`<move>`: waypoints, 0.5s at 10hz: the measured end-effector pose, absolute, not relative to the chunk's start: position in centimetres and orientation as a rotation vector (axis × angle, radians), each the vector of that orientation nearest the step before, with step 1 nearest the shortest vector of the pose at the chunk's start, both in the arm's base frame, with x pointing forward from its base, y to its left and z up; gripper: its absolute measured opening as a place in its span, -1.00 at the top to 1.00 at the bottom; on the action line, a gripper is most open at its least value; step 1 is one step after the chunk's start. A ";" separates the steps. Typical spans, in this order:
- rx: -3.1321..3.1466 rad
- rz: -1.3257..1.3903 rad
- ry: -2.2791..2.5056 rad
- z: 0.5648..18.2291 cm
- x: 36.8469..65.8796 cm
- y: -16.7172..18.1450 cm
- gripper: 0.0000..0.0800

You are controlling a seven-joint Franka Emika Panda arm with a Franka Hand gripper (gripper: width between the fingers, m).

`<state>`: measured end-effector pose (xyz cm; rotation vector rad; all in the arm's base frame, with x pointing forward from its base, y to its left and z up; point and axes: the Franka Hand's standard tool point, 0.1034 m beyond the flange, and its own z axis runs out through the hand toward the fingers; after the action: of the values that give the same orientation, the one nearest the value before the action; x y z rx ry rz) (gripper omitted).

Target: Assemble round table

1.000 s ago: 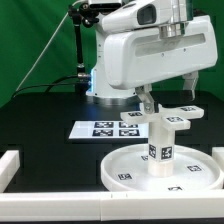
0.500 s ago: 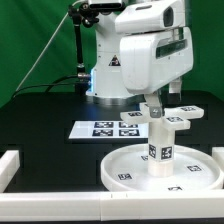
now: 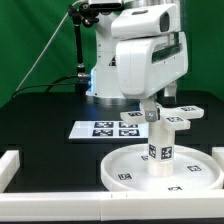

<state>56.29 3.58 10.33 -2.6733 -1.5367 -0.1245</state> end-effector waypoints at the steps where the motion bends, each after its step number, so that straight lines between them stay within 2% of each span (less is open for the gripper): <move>1: -2.672 -0.122 -1.536 10.2 56.2 3.6 -0.62; 3: -2.674 -0.122 -1.532 10.2 56.2 3.8 -0.59; 4: -2.675 -0.122 -1.532 10.2 56.2 3.7 -0.17; 5: -2.674 -0.122 -1.534 10.2 56.2 3.6 -0.17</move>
Offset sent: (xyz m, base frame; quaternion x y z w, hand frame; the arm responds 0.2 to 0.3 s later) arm 0.0023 0.0024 0.0030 -0.0054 -0.0004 -0.0055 1.0000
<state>56.24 3.63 10.22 -2.6735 -1.5340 -0.1219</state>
